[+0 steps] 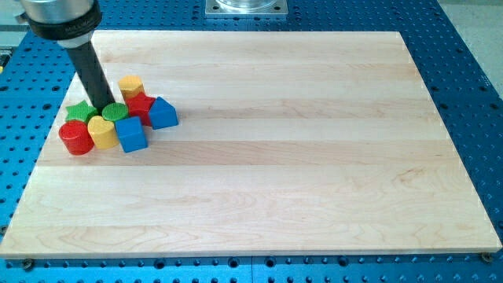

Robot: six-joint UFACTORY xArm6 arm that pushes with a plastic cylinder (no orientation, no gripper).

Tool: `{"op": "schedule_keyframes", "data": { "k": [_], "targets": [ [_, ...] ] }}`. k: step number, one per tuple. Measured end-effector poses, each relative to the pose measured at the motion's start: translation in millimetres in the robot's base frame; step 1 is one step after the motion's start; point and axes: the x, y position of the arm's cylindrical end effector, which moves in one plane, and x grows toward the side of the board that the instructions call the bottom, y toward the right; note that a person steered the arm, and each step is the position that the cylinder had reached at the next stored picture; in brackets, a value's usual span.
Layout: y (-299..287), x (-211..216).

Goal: Push the hexagon downwards

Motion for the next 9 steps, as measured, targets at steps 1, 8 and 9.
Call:
{"op": "schedule_keyframes", "data": {
  "k": [1, 8, 9],
  "targets": [
    [10.4, -43.0],
    [75.3, -50.6],
    [79.3, -52.2]
  ]
}}
